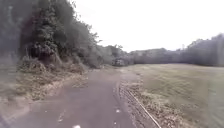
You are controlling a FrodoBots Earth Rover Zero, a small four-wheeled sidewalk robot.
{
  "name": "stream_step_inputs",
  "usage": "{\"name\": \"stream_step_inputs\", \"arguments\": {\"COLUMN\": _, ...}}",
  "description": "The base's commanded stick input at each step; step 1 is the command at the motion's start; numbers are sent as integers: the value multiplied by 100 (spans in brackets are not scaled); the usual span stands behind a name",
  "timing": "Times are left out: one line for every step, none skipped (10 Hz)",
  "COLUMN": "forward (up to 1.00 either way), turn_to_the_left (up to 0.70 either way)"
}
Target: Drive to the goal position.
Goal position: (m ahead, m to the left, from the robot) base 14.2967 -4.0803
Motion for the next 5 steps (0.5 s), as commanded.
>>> {"name": "stream_step_inputs", "arguments": {"forward": 45, "turn_to_the_left": 0}}
{"name": "stream_step_inputs", "arguments": {"forward": 45, "turn_to_the_left": 0}}
{"name": "stream_step_inputs", "arguments": {"forward": 45, "turn_to_the_left": 0}}
{"name": "stream_step_inputs", "arguments": {"forward": 45, "turn_to_the_left": 27}}
{"name": "stream_step_inputs", "arguments": {"forward": 45, "turn_to_the_left": 27}}
